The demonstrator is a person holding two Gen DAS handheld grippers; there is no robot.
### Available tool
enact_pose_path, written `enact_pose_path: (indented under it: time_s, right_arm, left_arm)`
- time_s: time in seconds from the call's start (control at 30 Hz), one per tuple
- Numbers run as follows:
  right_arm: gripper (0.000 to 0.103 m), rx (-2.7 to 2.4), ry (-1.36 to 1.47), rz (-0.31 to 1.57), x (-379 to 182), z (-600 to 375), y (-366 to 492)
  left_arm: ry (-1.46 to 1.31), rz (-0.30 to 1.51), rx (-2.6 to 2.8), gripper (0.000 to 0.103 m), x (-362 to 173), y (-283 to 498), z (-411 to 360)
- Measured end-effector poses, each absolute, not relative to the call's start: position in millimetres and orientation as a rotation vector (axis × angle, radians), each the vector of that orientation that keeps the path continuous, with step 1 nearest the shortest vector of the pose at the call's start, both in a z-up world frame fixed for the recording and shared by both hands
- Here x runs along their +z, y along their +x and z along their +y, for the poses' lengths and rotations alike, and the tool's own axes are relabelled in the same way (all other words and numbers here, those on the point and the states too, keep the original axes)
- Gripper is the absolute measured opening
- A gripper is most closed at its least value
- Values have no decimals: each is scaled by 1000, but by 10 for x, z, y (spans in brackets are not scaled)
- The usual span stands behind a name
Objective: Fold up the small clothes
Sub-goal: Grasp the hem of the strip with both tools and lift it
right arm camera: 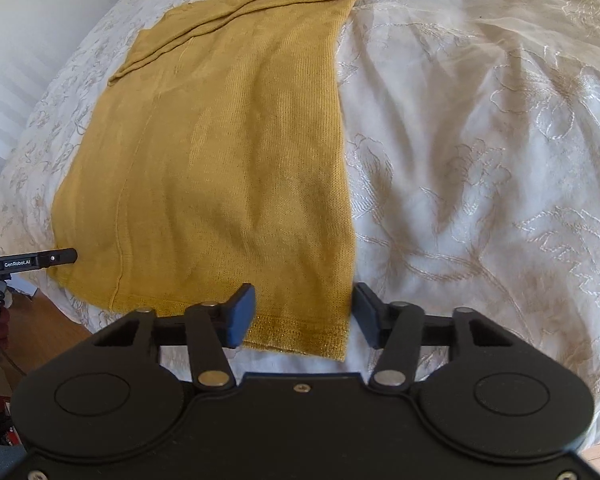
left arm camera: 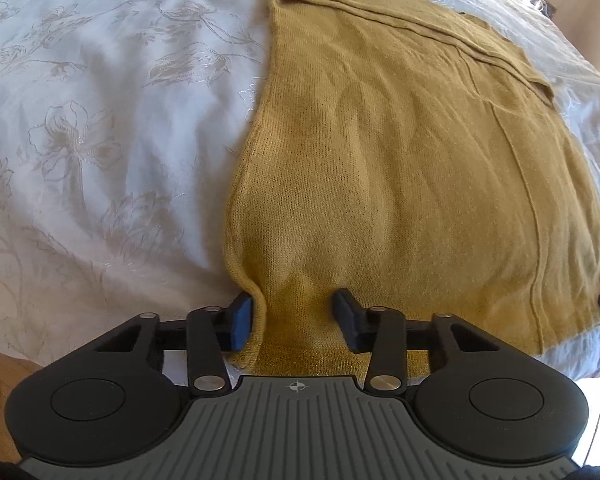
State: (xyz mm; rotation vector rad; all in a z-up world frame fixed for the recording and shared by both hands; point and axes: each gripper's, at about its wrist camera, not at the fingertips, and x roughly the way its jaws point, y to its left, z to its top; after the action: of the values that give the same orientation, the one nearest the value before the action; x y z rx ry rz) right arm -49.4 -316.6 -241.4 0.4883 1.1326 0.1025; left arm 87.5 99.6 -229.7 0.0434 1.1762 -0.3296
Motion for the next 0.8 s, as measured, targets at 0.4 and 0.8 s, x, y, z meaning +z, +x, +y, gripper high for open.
enact_pose_path:
  time_s: [0.4,0.8]
  right_arm:
    - [14,142,621,1032,-2041,-3334,-526]
    - [14,94,692,855,-1602,-3558,-17]
  left_arm:
    - [-106,1122,-361,9,-1891,868,1119]
    - [-269,944,-395,9,-1227,1472,1044]
